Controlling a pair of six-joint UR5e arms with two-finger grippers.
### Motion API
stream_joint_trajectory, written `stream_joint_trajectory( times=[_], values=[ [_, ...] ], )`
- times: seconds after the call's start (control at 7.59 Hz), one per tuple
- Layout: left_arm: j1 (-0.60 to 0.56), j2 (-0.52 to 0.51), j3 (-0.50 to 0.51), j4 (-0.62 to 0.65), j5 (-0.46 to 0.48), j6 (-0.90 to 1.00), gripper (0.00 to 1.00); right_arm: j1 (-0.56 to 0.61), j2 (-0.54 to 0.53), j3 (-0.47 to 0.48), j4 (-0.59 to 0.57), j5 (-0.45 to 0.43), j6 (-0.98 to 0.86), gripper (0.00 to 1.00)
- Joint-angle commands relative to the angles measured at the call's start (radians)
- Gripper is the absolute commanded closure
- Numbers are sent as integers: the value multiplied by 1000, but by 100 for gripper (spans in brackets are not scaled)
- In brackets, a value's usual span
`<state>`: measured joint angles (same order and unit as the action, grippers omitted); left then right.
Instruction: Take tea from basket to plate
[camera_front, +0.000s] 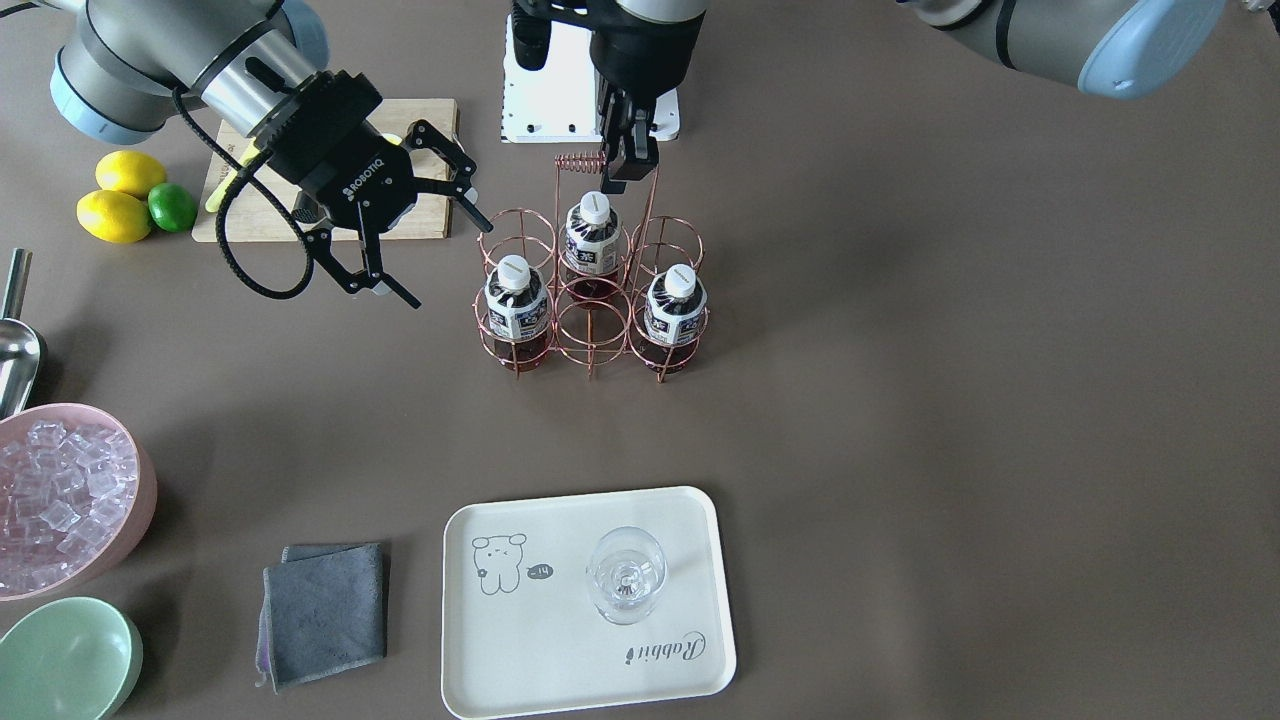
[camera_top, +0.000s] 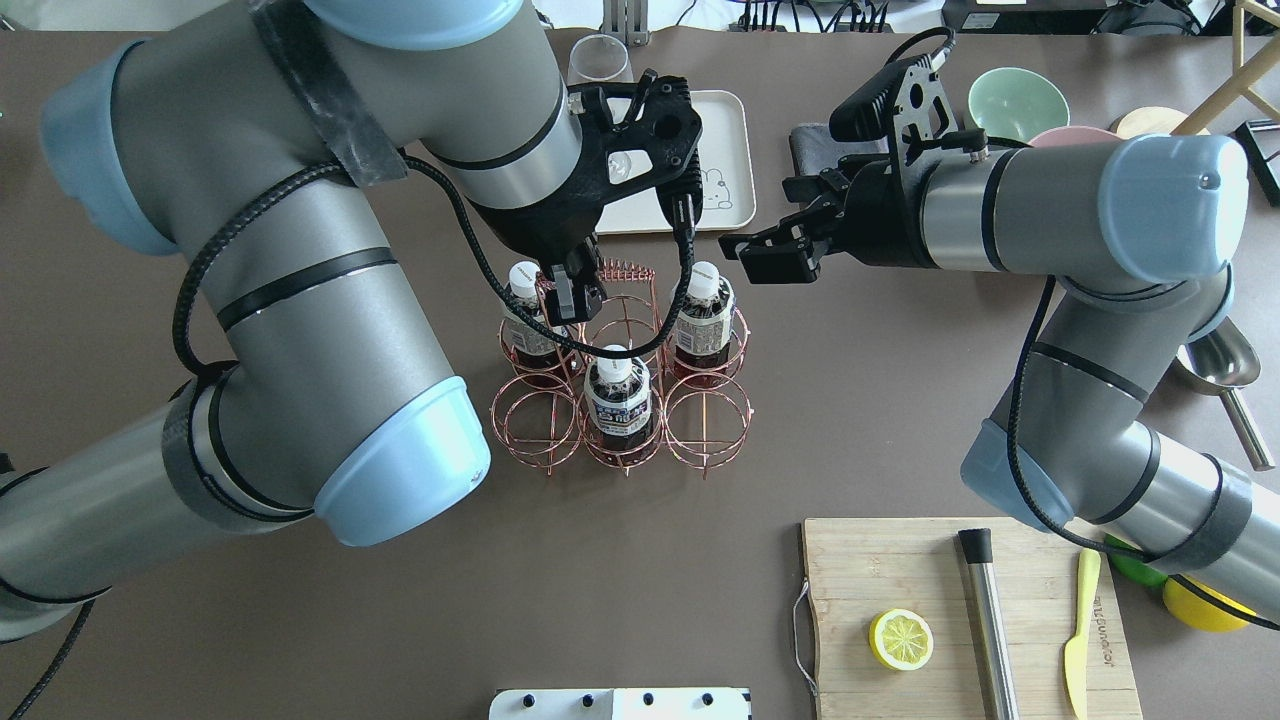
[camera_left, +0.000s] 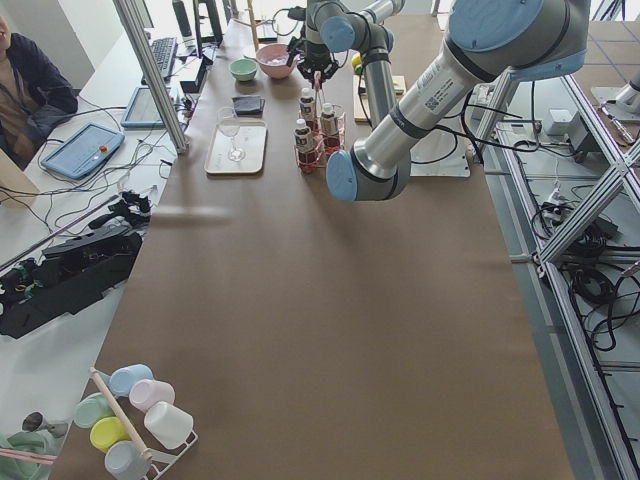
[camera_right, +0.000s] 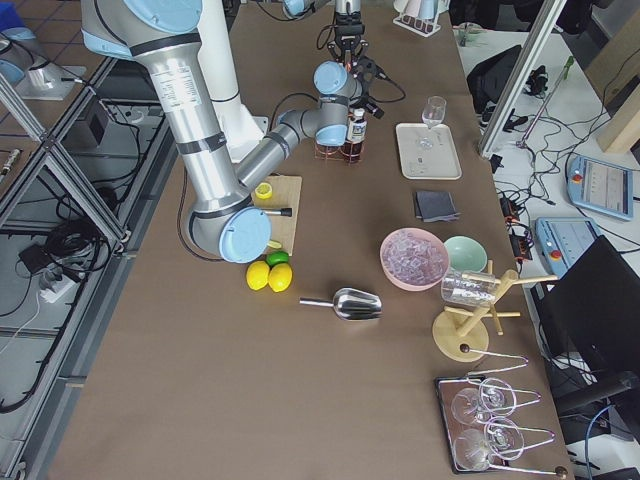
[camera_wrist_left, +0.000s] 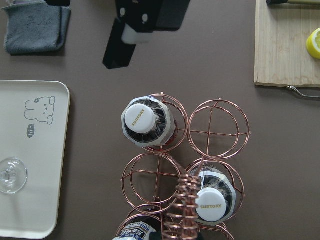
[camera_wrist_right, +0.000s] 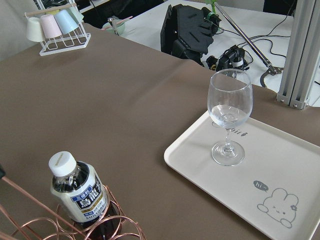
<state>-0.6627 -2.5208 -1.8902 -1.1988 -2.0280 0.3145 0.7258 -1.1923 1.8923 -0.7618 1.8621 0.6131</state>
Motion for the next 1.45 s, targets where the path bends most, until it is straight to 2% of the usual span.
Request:
stream_joint_trajectory(
  times=[0.0,0.26,0.79,1.05,1.32],
  values=[
    [0,0,0,1,0,0,100,-95,-6,13,-4,-128,-42,0],
    [0,0,0,1,2,0,100,-159,-15,11,-8,-213,-75,0],
    [0,0,-1,1,12,0,100,-197,-7,-5,-8,-247,-125,1],
    [0,0,-3,-1,12,0,100,-194,-3,-19,-8,-279,-177,11],
    [0,0,-3,-1,12,0,100,-192,5,-30,-8,-290,-185,13]
  ],
)
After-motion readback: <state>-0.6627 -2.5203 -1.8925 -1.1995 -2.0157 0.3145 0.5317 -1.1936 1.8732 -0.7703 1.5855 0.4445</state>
